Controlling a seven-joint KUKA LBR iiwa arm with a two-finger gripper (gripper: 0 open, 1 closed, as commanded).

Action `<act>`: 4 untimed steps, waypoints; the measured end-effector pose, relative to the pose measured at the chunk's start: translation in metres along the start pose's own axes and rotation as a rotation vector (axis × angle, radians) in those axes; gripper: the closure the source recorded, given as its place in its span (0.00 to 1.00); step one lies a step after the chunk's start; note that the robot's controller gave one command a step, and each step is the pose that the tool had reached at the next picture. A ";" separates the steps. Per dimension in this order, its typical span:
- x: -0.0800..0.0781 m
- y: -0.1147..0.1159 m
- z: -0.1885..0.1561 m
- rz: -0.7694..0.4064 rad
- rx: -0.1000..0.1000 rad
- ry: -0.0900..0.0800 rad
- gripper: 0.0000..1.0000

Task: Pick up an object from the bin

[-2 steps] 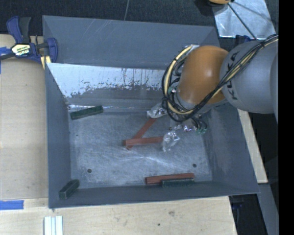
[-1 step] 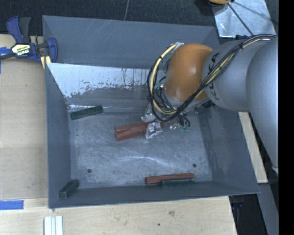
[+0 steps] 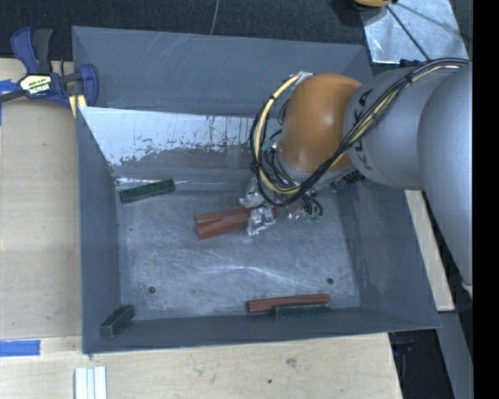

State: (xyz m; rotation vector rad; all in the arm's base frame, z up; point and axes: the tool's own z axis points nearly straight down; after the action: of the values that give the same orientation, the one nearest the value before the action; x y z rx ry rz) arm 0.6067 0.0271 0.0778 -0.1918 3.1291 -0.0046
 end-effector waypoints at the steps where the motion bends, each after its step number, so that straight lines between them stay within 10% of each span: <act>1: 0.001 0.000 -0.003 0.000 0.000 0.000 1.00; 4: 0.001 0.001 -0.045 -0.001 -0.003 0.003 1.00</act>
Offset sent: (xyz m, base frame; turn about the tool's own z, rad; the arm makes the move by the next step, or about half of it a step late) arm 0.0001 0.0000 0.0601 0.0000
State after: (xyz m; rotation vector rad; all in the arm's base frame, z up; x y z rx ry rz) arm 0.6052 0.0276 0.1225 -0.1939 3.1317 -0.0008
